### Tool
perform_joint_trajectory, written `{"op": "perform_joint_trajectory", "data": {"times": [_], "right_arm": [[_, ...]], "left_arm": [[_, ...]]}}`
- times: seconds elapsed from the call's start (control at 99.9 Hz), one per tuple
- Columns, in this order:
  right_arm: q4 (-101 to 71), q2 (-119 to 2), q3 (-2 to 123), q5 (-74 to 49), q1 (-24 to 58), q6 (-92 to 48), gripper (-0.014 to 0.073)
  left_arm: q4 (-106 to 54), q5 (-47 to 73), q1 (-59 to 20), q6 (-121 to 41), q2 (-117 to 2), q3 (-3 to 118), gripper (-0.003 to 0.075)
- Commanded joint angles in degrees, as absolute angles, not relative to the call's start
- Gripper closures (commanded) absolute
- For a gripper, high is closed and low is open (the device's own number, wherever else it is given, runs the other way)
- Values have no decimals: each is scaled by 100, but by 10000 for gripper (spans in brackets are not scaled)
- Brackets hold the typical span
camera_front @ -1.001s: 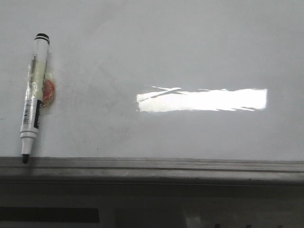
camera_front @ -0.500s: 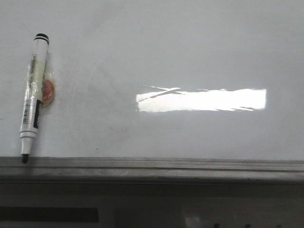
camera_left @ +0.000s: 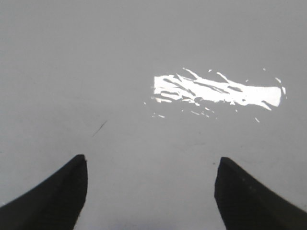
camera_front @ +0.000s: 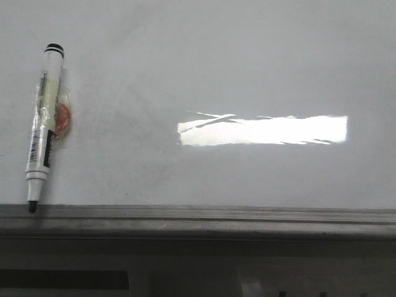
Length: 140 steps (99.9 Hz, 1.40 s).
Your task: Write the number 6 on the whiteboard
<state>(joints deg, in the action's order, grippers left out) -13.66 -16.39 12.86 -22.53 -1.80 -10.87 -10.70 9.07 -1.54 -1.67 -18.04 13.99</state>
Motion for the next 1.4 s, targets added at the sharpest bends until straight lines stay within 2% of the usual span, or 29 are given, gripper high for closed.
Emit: {"op": "perform_joint_trajectory", "data": {"times": [0.0,0.13,0.36,0.531,0.701,0.981,1.391], "right_arm": [[-1412,-1732,1473,-1842,-210,-1096,657],[-1412,-1732,1473,-1842,-210,-1096,657],[-1412,-1732,1470,-1830,-210,-1096,657],[-1412,-1732,1470,-1830,-210,-1096,657],[-1412,-1732,1470,-1830,-210,-1096,657],[-1412,-1732,1470,-1830,-210,-1096,657],[-1412,-1732,1470,-1822,-210,-1096,657]], "left_arm": [[-1157,144,-293,-178,-1962,1558,225],[-1157,-98,-783,-314,-2045,1558,227],[-1157,-217,-2412,-314,-2349,1558,228],[-1157,-485,-3587,-314,-3030,1558,248],[-1591,-1048,-4346,-286,-3837,1558,265],[-2345,-1355,-4623,-286,-4740,1558,270],[-2440,-1439,-4632,-108,-5089,1594,270]]}}
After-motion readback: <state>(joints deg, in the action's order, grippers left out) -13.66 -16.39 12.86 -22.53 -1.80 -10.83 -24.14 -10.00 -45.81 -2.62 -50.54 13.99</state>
